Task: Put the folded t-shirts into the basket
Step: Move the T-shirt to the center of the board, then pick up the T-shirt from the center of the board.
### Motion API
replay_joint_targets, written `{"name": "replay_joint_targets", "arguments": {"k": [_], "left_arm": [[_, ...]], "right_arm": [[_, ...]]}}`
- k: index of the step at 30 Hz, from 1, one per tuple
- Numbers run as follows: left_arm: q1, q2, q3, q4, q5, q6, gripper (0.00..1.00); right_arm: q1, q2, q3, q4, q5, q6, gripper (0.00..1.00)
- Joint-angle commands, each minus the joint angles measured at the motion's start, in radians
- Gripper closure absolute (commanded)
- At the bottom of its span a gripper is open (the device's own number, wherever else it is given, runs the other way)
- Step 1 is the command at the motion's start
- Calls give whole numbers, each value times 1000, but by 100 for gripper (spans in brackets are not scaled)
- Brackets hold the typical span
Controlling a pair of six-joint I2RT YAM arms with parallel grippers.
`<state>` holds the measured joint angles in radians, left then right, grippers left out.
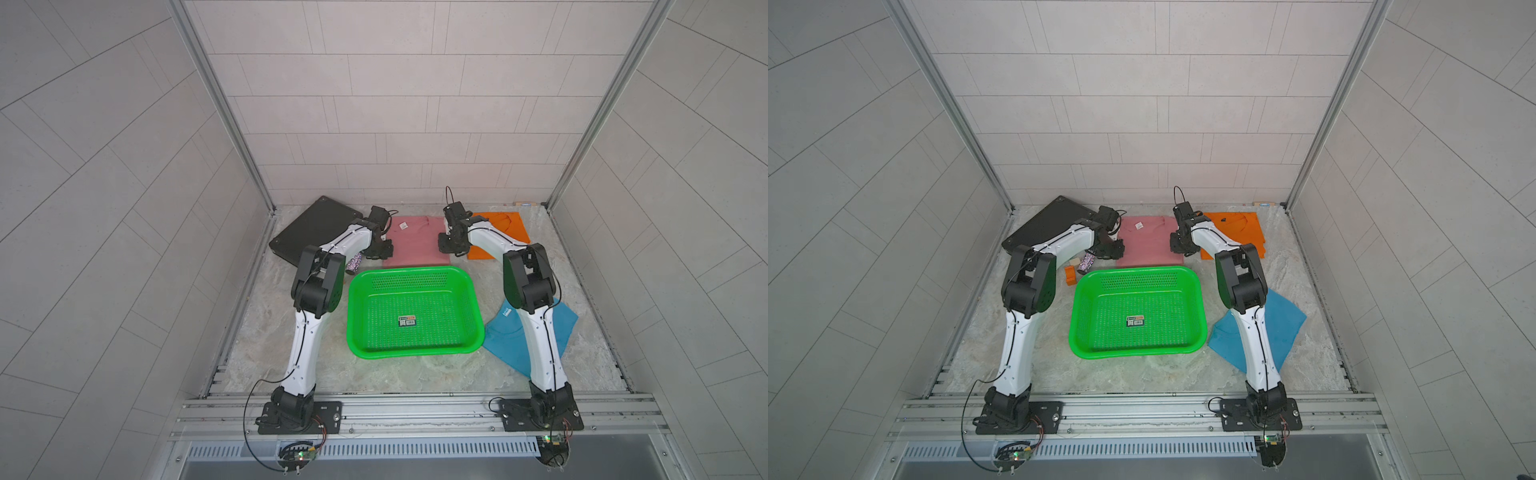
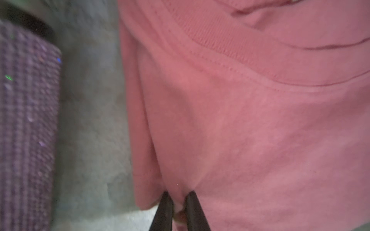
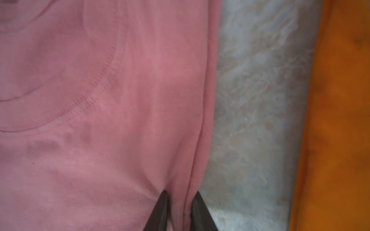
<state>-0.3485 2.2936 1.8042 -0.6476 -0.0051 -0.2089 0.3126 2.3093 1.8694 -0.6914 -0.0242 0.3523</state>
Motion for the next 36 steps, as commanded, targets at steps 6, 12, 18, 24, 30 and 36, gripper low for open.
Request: {"name": "replay_joint_targets", "arguments": {"k": [6, 12, 18, 24, 30, 36], "left_arm": [[-6, -110, -102, -144, 56, 60, 40], [30, -88, 94, -137, -1, 83, 32], [69, 18, 232, -99, 3, 54, 31], [76, 68, 243, -40, -24, 47, 30], [96, 120, 252, 42, -29, 54, 32], [125, 195, 322, 62, 102, -10, 32]], "right_arm": [[-21, -149, -91, -27, -42, 1, 55], [-85, -141, -20, 29, -247, 19, 48], [-121, -21, 127, 32, -374, 24, 43], [-142, 77, 205, 83, -447, 7, 42], [-170, 133, 239, 112, -459, 7, 42], [-179, 211, 296, 108, -495, 10, 42]]}}
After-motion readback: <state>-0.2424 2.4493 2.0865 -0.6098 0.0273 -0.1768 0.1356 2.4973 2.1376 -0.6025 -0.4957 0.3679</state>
